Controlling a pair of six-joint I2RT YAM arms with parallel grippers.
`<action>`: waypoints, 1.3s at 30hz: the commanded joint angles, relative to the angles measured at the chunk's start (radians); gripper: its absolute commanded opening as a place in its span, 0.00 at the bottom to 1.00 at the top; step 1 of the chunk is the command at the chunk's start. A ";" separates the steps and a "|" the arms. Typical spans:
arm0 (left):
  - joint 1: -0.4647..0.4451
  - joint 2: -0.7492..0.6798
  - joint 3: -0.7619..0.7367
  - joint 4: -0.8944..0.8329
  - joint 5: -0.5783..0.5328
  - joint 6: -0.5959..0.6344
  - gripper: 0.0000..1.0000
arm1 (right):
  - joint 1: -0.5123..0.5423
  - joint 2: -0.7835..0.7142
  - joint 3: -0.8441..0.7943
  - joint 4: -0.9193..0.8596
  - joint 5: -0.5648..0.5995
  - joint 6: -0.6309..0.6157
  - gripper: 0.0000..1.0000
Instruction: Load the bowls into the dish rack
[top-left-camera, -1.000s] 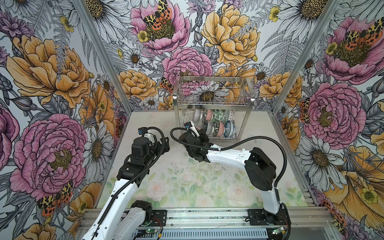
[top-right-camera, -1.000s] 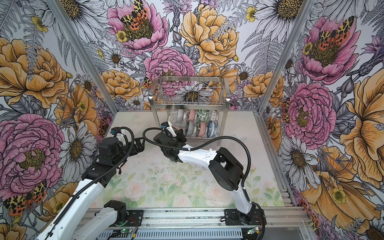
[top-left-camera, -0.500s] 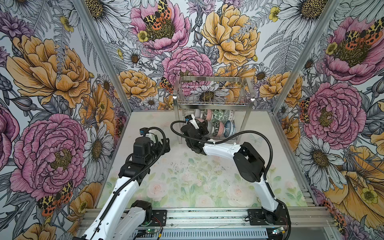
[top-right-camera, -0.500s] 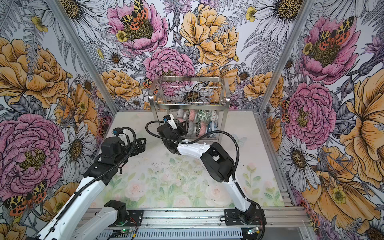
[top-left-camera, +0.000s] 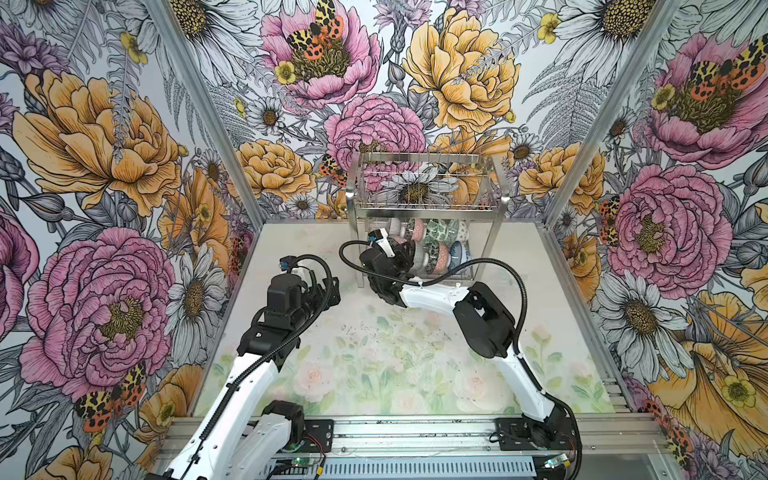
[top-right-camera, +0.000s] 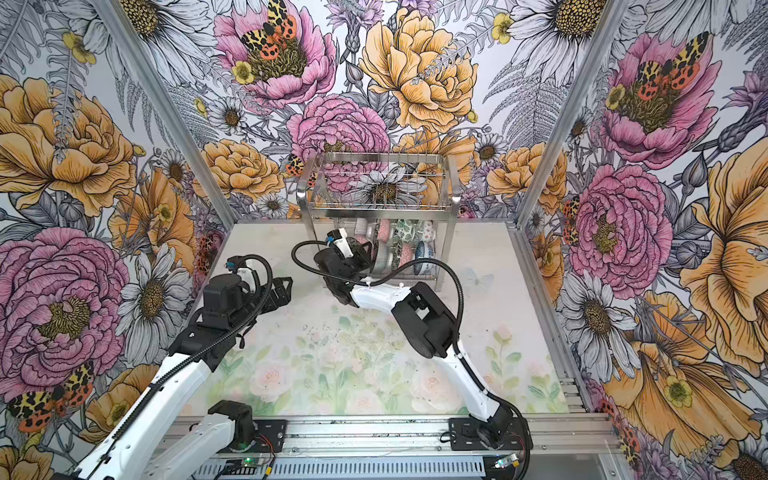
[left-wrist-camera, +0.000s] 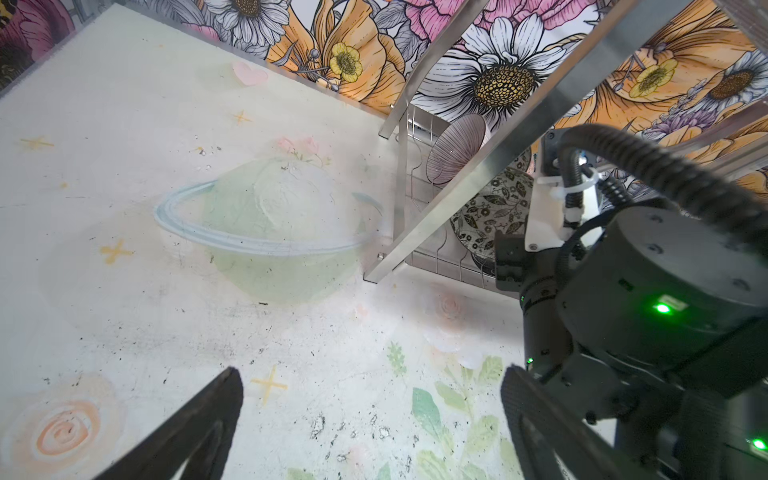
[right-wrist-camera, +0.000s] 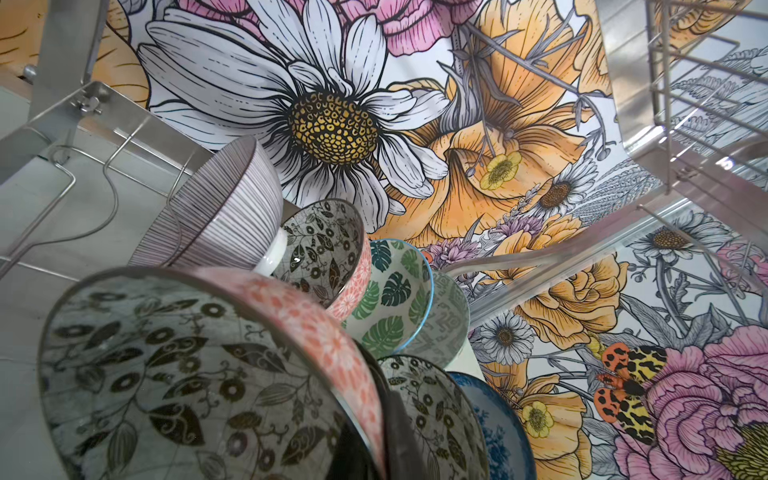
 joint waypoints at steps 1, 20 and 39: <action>0.008 -0.008 -0.013 0.021 0.021 0.004 0.99 | -0.010 0.038 0.061 0.108 0.043 -0.049 0.00; 0.004 -0.007 -0.013 0.019 0.021 0.004 0.99 | -0.031 0.147 0.141 0.162 0.055 -0.190 0.00; 0.005 -0.004 -0.014 0.026 0.026 0.003 0.99 | 0.025 0.068 -0.019 0.303 -0.056 -0.251 0.14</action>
